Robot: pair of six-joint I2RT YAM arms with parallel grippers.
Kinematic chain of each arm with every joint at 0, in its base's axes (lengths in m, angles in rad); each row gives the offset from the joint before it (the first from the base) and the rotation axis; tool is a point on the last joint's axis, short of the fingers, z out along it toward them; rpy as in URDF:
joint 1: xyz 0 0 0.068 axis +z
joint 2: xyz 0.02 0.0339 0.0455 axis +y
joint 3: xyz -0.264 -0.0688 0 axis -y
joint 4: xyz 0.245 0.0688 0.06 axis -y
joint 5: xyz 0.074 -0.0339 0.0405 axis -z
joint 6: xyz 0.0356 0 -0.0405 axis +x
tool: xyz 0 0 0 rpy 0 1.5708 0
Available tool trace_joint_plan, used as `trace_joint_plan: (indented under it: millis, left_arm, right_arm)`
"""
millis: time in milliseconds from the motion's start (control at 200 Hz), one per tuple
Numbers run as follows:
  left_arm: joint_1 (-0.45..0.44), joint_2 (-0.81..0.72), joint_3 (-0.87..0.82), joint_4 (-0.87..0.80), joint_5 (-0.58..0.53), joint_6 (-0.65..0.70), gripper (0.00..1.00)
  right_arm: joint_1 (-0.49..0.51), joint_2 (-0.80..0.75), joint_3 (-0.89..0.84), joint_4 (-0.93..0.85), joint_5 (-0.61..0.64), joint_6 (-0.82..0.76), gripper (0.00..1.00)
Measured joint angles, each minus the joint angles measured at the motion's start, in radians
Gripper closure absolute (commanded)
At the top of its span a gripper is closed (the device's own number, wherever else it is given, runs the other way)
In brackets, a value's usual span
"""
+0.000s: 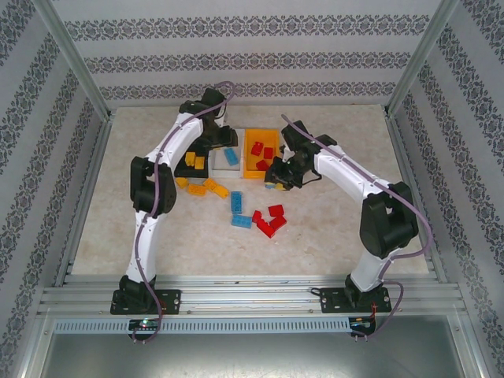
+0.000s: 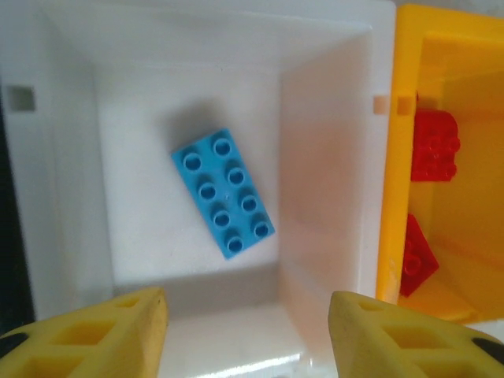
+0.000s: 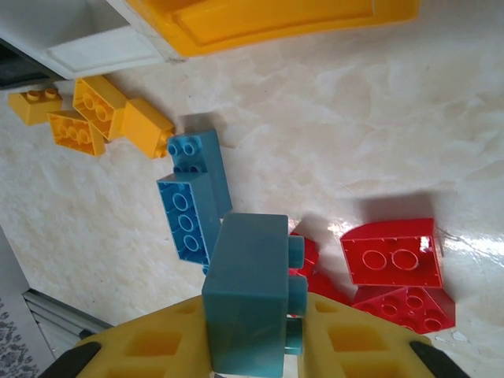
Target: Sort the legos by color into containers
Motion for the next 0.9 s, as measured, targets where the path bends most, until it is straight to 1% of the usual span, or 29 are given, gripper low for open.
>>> trace_joint_plan:
  millis: [80, 175, 310, 415, 600, 674, 824, 899]
  left_arm:
    - [0.001, -0.082, -0.080, 0.003, -0.002, 0.001, 0.38]
    - [0.004, -0.211, -0.215, 0.021, -0.004, 0.001, 0.36]
    - [0.024, -0.423, -0.469, 0.081, -0.003, -0.008, 0.34]
    - [0.046, -0.544, -0.668, 0.140, 0.010, -0.033, 0.34]
    - [0.054, -0.645, -0.985, 0.253, 0.058, -0.116, 0.33]
    - [0.054, -0.680, -1.086, 0.296, 0.085, -0.158, 0.33]
    - [0.054, -0.748, -1.205, 0.369, 0.119, -0.230, 0.33]
    - [0.054, -0.769, -1.228, 0.396, 0.132, -0.251, 0.32]
  right_arm:
    - [0.000, 0.040, 0.056, 0.000, -0.001, -0.005, 0.71]
    - [0.000, 0.089, 0.123, 0.000, -0.005, -0.007, 0.71]
    - [0.009, 0.159, 0.225, -0.001, -0.017, -0.007, 0.70]
    - [0.024, 0.214, 0.312, -0.010, -0.024, -0.008, 0.70]
    - [0.062, 0.321, 0.468, -0.039, -0.032, -0.016, 0.69]
    - [0.068, 0.365, 0.529, -0.053, -0.039, -0.021, 0.69]
    - [0.079, 0.457, 0.653, -0.082, -0.054, -0.026, 0.68]
    - [0.080, 0.503, 0.718, -0.100, -0.059, -0.026, 0.65]
